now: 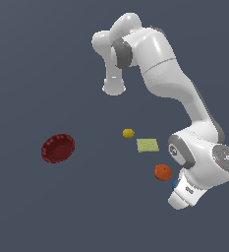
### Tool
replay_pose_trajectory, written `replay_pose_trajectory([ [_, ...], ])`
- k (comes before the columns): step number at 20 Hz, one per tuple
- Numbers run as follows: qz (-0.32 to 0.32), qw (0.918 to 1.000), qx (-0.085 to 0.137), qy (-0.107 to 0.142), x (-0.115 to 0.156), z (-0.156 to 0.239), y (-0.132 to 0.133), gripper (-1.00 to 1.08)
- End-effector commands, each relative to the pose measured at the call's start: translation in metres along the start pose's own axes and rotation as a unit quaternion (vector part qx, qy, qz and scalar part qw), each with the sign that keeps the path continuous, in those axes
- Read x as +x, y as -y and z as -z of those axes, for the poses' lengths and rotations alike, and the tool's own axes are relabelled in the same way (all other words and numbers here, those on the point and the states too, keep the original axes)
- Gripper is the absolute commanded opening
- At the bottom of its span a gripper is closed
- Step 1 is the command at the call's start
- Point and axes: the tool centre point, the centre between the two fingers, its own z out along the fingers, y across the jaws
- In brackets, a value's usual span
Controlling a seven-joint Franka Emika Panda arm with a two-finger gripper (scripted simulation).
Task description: Pick up a designated object from a clutter of objects.
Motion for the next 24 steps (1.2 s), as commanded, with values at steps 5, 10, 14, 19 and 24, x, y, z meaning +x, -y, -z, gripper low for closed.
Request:
replay_pose_trajectory([
  [5,0.000,1.0000,0.000,-0.001,0.001,0.001,-0.001,-1.00],
  [10,0.000,1.0000,0.000,-0.001,0.001,0.001,-0.001,-1.00],
  [14,0.000,1.0000,0.000,0.000,0.000,0.001,0.000,-1.00],
  [19,0.000,1.0000,0.000,0.000,-0.003,0.006,0.002,-1.00],
  [24,0.000,1.0000,0.000,0.000,-0.010,0.015,0.006,-1.00],
])
